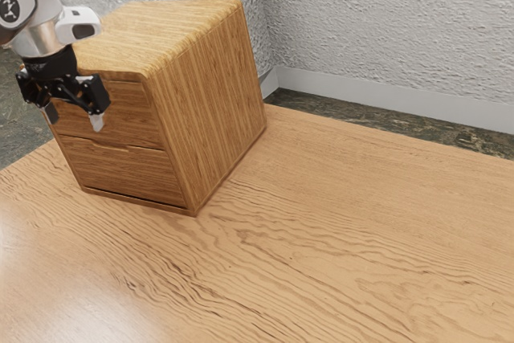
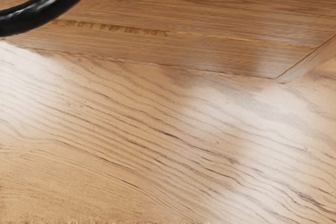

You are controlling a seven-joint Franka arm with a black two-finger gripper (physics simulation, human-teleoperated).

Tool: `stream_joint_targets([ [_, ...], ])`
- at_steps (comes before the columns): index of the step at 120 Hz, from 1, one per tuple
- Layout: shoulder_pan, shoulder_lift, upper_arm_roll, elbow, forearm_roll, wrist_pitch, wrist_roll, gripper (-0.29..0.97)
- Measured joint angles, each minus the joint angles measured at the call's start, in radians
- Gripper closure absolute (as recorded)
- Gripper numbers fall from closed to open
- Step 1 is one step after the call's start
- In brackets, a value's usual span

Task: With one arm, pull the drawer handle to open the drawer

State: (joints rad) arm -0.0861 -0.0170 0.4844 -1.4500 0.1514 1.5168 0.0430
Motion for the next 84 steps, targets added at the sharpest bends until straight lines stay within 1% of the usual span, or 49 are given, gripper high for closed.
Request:
stream_joint_targets([
  [18,0.061,-0.001,-0.002,0.009,0.002,-0.001,0.005,0.00],
  [20,0.064,-0.003,-0.004,0.032,0.003,-0.005,0.006,0.00],
  [24,0.068,-0.012,-0.011,0.127,0.011,-0.017,0.009,0.00],
  [28,0.072,-0.019,-0.031,0.217,0.024,-0.029,0.011,0.00],
  [32,0.068,-0.022,-0.059,0.267,0.034,-0.039,0.013,0.00],
  [39,0.001,-0.022,-0.095,0.306,0.045,-0.053,0.016,0.00],
  [55,-0.292,-0.023,-0.116,0.324,0.048,-0.072,0.022,0.00],
  [63,-0.389,-0.021,-0.115,0.324,0.038,-0.078,0.025,0.00],
  [69,-0.419,-0.020,-0.114,0.322,0.032,-0.081,0.027,0.00],
  [74,-0.421,-0.020,-0.111,0.319,0.028,-0.083,0.029,0.00],
  [79,-0.401,-0.021,-0.108,0.316,0.025,-0.084,0.030,0.00],
  [84,-0.362,-0.024,-0.111,0.300,0.023,-0.087,0.031,0.00],
])
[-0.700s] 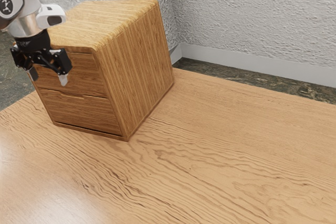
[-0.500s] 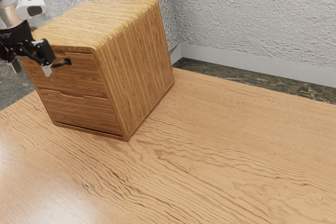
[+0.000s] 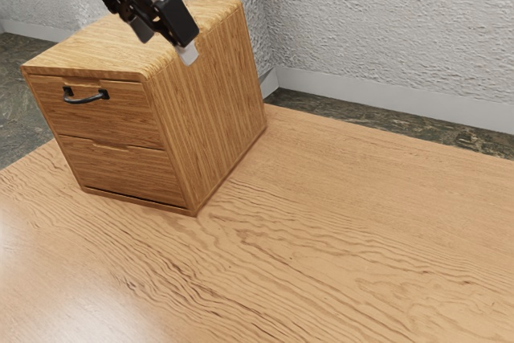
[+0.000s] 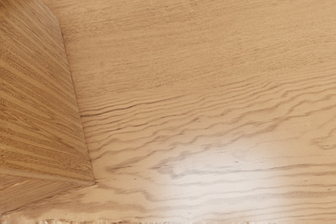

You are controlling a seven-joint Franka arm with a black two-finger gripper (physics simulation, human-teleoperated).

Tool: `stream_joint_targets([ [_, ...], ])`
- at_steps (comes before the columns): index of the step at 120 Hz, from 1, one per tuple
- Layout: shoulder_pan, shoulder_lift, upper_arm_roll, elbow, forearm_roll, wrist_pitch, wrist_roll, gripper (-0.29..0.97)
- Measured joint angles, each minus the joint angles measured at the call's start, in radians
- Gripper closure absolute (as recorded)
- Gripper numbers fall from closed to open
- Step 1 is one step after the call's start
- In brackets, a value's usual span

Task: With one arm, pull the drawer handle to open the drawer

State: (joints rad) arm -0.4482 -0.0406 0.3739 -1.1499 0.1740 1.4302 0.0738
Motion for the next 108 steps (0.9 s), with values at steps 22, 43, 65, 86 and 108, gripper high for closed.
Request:
stream_joint_targets([
  [22,0.017,-0.333,-0.018,-0.495,-0.015,0.038,-0.004,0.00],
  [43,-0.018,-0.659,0.000,-0.887,0.058,0.059,-0.017,0.00],
  [65,-0.031,-0.724,0.111,-0.938,0.283,0.067,0.181,0.00],
  [86,-0.042,-0.725,0.196,-0.938,0.361,0.203,0.461,0.00],
  [108,-0.202,-0.732,0.358,-0.872,0.449,0.307,0.738,0.00],
])
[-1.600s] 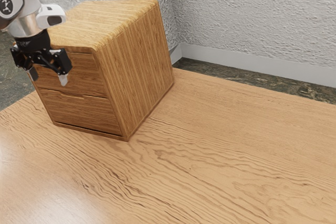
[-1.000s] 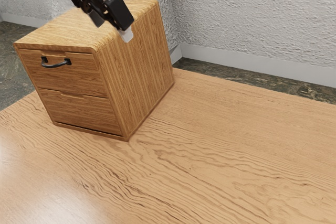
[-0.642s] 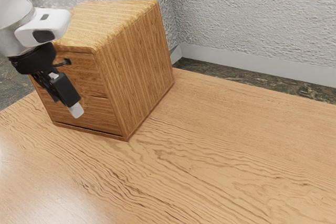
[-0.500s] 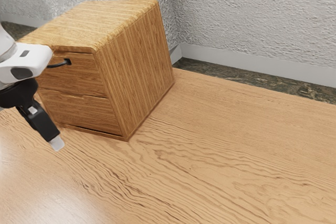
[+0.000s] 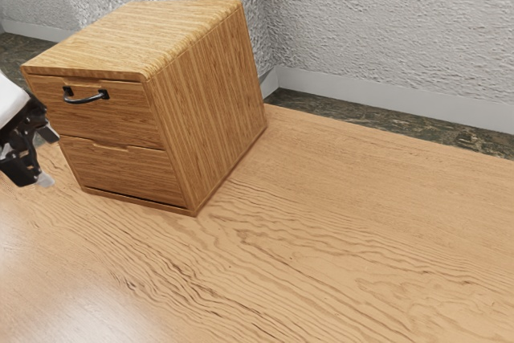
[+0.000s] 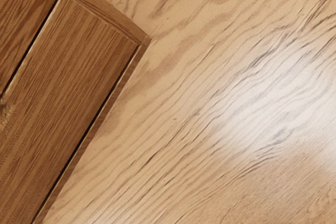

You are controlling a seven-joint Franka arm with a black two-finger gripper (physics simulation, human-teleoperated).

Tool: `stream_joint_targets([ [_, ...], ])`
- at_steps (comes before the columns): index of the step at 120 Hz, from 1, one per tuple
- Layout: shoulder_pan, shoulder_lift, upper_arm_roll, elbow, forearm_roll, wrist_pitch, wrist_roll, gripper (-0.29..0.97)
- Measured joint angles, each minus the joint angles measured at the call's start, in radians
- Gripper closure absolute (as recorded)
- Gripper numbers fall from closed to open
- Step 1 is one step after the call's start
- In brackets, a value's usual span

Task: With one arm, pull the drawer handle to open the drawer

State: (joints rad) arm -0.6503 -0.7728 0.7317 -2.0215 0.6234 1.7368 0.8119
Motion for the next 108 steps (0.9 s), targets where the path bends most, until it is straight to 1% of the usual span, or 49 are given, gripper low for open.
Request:
stream_joint_targets([
  [12,-0.074,-0.013,0.061,0.038,0.048,0.027,0.129,0.00],
  [18,-0.094,-0.018,0.079,0.049,0.067,0.036,0.187,0.00],
  [33,-0.101,-0.022,0.093,0.068,0.103,0.051,0.313,0.00],
  [47,-0.116,-0.014,0.098,0.118,0.122,0.059,0.410,0.00],
  [64,-0.136,-0.011,0.124,0.132,0.136,0.065,0.503,0.00],
  [74,-0.160,-0.007,0.159,0.134,0.137,0.086,0.543,0.00],
  [85,-0.162,0.002,0.169,0.133,0.091,0.122,0.555,0.00],
  [94,-0.157,0.006,0.176,0.131,0.069,0.146,0.552,0.00],
  [103,-0.156,0.006,0.188,0.131,0.058,0.163,0.546,0.00],
  [108,-0.169,0.005,0.203,0.137,0.064,0.171,0.541,0.00],
])
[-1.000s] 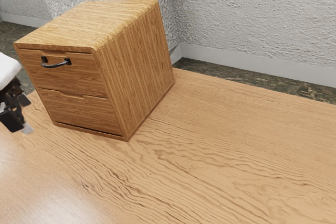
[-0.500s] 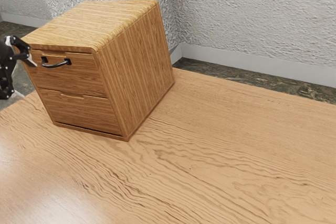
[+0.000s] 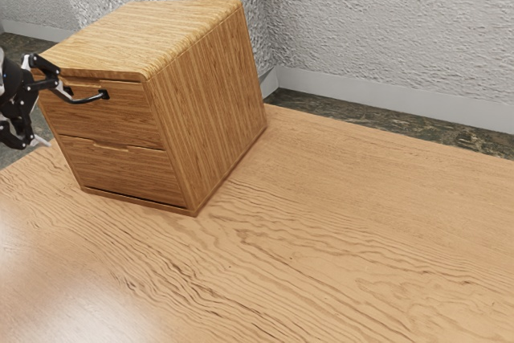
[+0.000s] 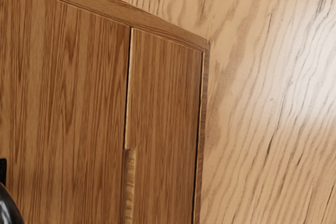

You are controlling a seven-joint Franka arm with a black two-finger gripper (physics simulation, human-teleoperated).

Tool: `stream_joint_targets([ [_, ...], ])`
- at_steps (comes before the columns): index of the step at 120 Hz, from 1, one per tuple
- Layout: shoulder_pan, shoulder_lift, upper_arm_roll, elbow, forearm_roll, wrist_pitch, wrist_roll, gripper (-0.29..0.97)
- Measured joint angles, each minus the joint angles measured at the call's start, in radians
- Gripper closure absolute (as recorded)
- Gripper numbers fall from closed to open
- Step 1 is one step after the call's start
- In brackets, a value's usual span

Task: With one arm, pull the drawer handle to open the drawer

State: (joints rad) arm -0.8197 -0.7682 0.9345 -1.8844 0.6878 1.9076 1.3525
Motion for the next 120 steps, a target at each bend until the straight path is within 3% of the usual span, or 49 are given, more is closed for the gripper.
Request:
stream_joint_targets([
  [28,-0.096,-0.002,0.112,0.040,0.037,0.036,-0.031,0.00],
  [66,-0.148,0.002,0.179,0.076,0.045,0.087,-0.066,0.00],
  [120,-0.120,0.008,0.194,0.044,0.038,0.112,-0.108,0.00],
])
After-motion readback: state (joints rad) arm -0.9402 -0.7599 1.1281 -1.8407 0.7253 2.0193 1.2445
